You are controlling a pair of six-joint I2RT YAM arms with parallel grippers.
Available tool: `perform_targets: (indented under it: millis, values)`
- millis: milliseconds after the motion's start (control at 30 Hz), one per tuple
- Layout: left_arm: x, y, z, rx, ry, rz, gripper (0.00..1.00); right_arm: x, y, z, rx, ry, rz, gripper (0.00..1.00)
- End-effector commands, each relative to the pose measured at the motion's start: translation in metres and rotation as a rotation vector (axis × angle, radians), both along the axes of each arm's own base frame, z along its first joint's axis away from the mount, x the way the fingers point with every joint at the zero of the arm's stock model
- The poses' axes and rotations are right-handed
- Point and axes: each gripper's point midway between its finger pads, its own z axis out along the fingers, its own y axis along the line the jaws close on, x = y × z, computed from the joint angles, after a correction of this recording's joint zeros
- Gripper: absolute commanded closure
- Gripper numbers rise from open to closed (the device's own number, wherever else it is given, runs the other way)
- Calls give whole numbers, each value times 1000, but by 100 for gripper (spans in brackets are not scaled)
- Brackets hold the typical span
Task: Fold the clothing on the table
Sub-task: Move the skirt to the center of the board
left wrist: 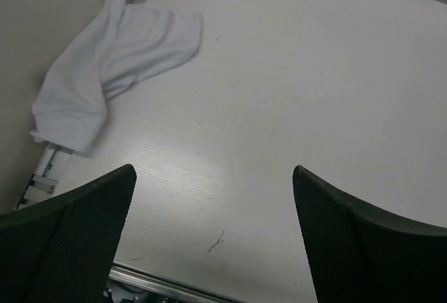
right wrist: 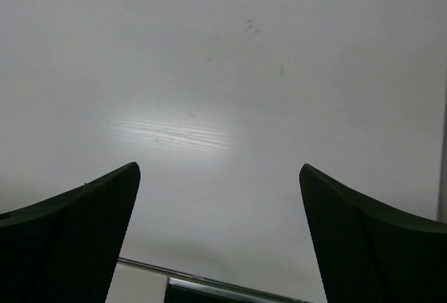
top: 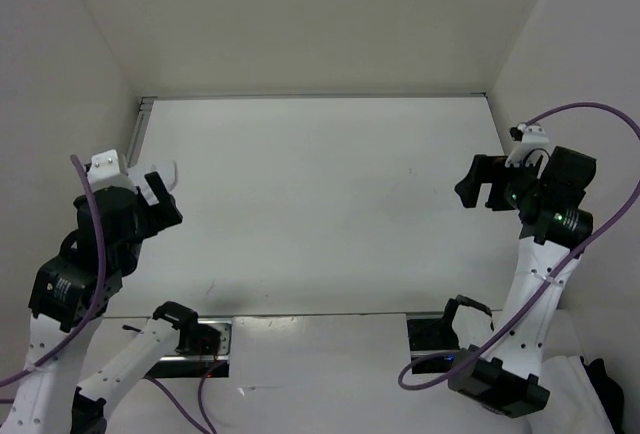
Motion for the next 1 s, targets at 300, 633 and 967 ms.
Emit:
perform_targets:
  millis: [300,633,967]
  values:
    - [35,65,39,521,18,411,1,9,61,8,151,-98,260,1]
    - [146,28,-5,148,152,293,1,-1,83,12,133,-119,370,1]
    - [211,86,-130,-264,350,536,1,-20,90,36,65,-246,393,1]
